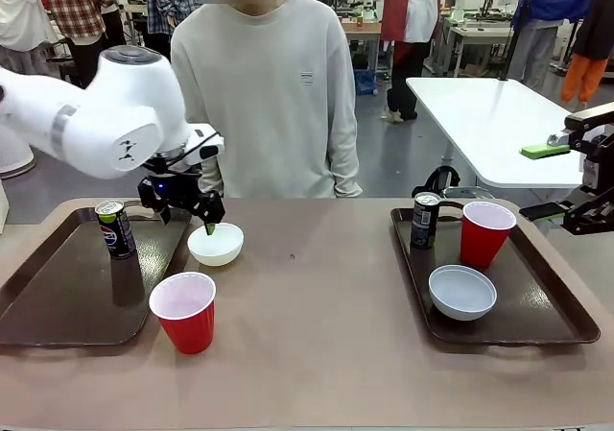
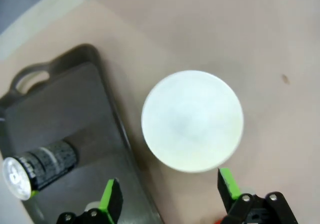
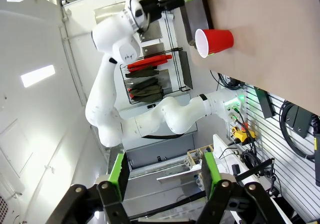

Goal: Prepare tableware on both trays.
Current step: Pick up a Picnic Bowl from the table and place it on a Handle tray.

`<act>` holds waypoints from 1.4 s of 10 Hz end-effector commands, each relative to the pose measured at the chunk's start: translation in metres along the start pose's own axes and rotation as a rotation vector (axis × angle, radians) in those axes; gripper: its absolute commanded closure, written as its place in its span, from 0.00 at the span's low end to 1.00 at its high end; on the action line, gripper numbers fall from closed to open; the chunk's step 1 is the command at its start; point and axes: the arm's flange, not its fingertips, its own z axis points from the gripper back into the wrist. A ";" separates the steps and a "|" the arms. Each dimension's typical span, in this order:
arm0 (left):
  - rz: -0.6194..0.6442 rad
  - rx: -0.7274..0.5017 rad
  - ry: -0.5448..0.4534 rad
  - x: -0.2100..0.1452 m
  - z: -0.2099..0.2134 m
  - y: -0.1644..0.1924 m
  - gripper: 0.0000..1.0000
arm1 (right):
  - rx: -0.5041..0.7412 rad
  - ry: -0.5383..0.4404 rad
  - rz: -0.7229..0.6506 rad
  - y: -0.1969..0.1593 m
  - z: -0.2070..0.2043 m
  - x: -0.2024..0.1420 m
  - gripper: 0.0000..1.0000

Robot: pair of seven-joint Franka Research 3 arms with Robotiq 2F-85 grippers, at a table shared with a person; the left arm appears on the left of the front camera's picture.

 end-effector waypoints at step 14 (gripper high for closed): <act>0.123 -0.047 0.168 0.037 -0.058 0.000 0.00 | -0.014 0.014 0.012 -0.003 0.003 -0.002 0.24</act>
